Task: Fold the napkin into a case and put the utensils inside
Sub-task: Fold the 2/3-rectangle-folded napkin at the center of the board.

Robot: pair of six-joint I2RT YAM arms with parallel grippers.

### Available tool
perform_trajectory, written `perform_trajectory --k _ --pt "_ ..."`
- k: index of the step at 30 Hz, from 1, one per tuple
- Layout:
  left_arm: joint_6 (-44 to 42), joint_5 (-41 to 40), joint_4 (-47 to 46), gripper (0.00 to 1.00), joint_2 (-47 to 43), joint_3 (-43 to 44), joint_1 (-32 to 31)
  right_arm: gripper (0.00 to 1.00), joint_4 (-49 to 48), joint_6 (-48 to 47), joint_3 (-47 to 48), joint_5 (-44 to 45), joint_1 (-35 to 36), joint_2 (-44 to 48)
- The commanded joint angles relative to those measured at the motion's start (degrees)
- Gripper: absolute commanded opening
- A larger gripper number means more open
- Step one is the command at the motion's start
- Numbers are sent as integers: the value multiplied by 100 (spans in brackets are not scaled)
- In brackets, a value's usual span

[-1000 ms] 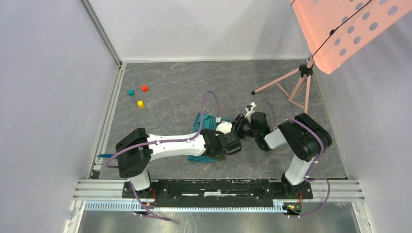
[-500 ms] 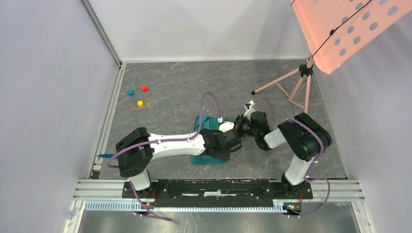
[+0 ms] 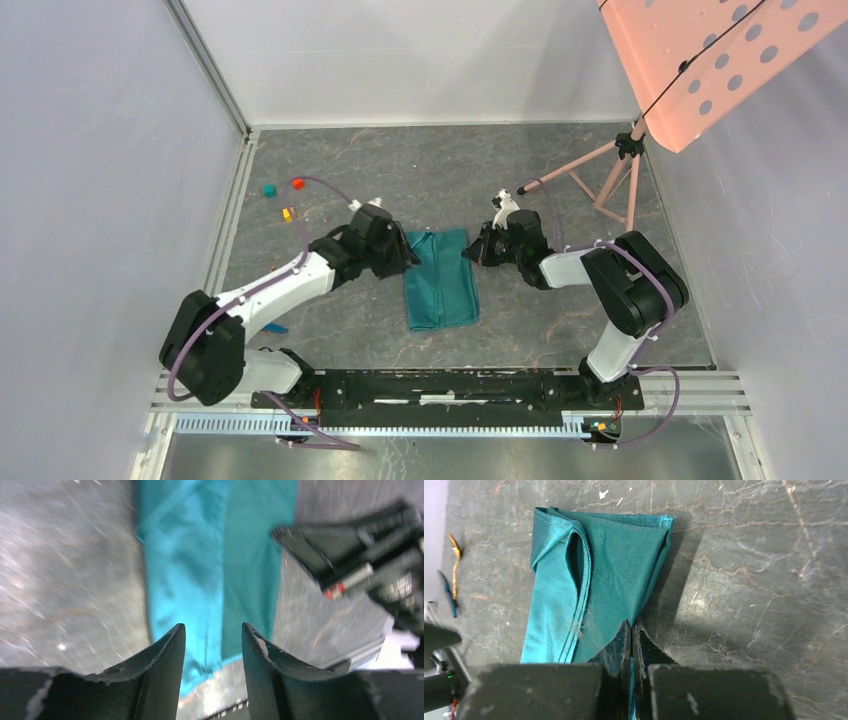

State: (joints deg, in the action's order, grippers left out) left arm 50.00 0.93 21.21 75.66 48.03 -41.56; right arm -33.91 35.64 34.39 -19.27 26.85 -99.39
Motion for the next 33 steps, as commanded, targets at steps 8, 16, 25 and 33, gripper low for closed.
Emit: perform_trajectory --k 8,16,25,33 --pt "-51 672 -1999 58 1528 -75 1335 0 2103 -1365 1293 1466 396 205" --pt "-42 694 -2565 47 2225 -329 1326 0 3451 -1503 2308 2722 917 -33" --pt "65 852 -3057 26 2653 -416 1326 0 4886 -1165 3642 4052 1658 -479" --pt "72 1033 -3347 20 2818 -443 1334 0 5302 -220 4341 3975 1977 -957"
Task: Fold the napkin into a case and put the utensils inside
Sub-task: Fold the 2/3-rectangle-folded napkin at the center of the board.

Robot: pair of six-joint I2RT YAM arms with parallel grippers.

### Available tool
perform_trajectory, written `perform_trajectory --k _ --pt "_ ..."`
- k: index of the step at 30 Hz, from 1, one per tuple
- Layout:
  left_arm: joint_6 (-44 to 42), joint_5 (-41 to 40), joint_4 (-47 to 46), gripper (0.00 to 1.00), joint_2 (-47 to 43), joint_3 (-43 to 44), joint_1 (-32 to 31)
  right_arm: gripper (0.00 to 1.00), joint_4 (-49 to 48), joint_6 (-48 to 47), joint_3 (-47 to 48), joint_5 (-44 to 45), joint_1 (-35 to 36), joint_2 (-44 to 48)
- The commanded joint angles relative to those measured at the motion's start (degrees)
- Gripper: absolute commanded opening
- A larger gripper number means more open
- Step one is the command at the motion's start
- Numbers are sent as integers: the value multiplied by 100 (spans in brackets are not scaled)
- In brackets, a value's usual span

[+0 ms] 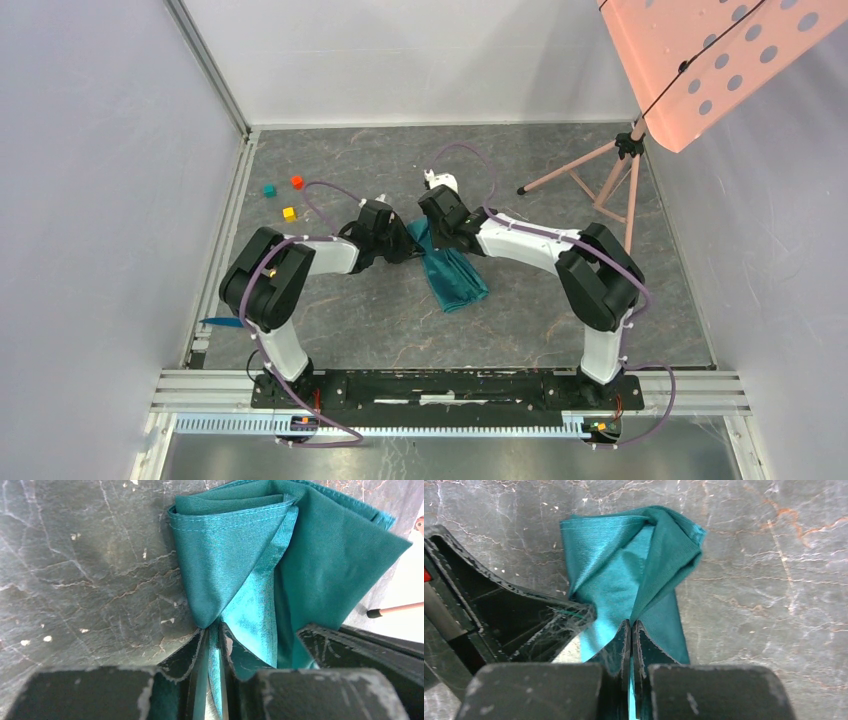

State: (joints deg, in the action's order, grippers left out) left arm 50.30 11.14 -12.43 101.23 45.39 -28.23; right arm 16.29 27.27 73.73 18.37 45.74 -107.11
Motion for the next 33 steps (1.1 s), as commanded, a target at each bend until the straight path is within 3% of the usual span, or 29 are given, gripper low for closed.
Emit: perform_trajectory --k 1,8,19,28,33 --pt "41 43 -24 20 281 -188 -5 0 303 748 476 162 103 -240" --pt "45 157 -184 18 378 -215 -4 0 3 1538 537 -367 111 -484" --pt "76 213 -331 15 371 -318 -11 0 -65 1848 702 -523 100 -584" --pt "-18 179 -141 15 220 -346 1 0 -819 1717 90 -673 -22 -725" --pt "-201 79 159 20 -25 -364 14 0 -1292 1363 -287 -1017 -213 -669"
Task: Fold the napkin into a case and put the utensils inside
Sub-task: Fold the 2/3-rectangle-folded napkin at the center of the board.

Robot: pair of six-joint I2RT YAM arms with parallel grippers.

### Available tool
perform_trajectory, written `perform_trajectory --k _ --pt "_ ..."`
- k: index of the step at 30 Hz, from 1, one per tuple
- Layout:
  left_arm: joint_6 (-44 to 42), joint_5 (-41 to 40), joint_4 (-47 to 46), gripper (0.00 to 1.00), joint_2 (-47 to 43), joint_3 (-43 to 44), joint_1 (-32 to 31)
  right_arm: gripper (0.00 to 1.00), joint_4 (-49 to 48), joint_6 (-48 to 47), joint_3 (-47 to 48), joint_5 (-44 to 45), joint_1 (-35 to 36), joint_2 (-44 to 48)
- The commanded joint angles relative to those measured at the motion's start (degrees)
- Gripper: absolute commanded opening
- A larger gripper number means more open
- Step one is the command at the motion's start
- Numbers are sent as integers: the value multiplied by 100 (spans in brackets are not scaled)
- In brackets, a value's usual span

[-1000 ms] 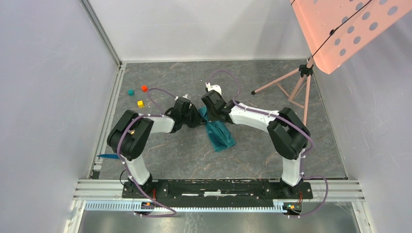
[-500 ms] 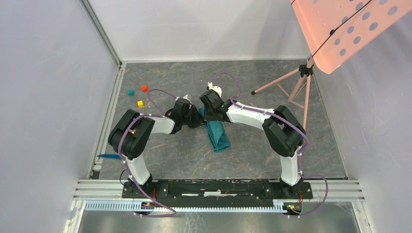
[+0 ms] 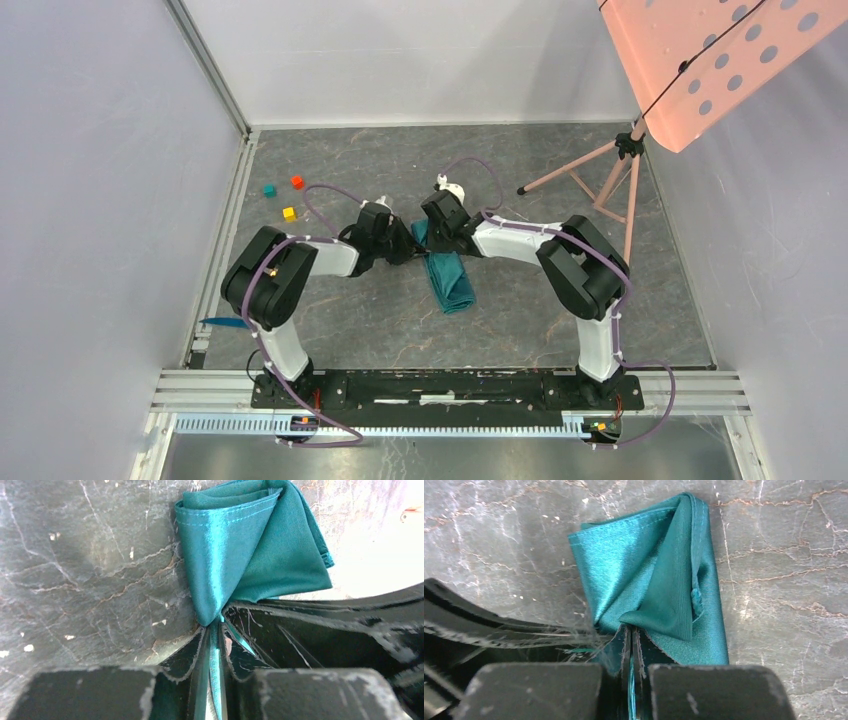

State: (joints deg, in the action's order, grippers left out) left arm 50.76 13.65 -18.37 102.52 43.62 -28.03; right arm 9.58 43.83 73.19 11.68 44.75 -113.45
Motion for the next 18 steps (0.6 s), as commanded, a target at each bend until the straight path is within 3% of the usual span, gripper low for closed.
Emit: perform_trajectory --k 1,10,13,18 --pt "-308 -198 864 22 -207 -159 -2 0 -709 -396 -255 -474 -156 -30" --pt "-403 -21 1135 41 -848 -380 133 0 -1212 -1162 -400 -1970 -370 -26" --pt "-339 110 1202 44 -1137 -497 220 6 -1073 -1499 -366 -2175 -380 62" --pt "-248 200 1400 46 -1620 -627 373 27 -899 -2114 -250 -2640 -426 274"
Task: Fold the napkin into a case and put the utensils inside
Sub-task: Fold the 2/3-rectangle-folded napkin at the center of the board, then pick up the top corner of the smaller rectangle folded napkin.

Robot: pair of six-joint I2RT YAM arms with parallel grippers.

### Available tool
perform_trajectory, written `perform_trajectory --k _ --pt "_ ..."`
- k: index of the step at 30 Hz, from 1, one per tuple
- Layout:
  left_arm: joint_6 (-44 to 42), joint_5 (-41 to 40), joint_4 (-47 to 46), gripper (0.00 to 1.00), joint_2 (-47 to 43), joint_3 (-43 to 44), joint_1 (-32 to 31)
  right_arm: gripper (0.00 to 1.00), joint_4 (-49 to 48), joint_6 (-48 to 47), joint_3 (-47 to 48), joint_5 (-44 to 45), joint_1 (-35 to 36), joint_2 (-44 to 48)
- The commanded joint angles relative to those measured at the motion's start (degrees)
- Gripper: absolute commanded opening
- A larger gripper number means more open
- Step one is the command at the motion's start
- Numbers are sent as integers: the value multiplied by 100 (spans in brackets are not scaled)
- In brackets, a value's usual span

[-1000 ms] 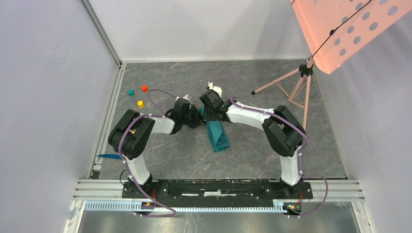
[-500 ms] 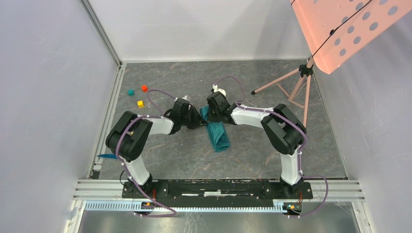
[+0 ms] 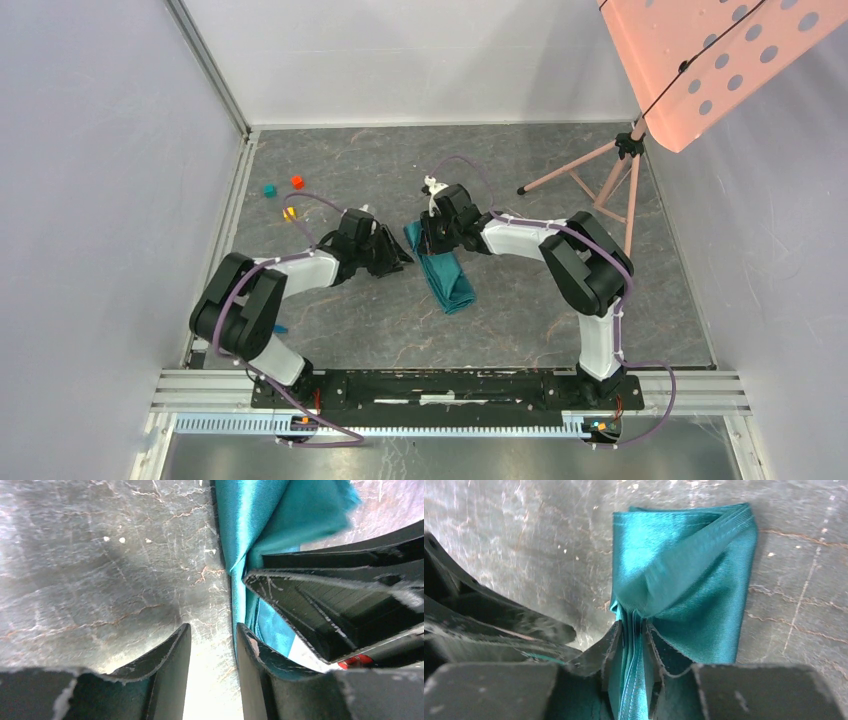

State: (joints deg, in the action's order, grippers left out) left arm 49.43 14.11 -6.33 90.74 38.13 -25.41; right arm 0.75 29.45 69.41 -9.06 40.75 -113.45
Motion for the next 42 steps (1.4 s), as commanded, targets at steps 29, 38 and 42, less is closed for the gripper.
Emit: perform_trajectory --k 29,38,42 --pt "-13 20 1147 49 -2277 -760 188 54 -1069 -979 -348 1530 308 596" --pt "-74 29 1210 49 -2332 -711 202 50 -964 -993 -71 2044 483 336" --pt "-83 -7 1234 50 -2388 -728 203 48 -981 -954 -16 2090 503 254"
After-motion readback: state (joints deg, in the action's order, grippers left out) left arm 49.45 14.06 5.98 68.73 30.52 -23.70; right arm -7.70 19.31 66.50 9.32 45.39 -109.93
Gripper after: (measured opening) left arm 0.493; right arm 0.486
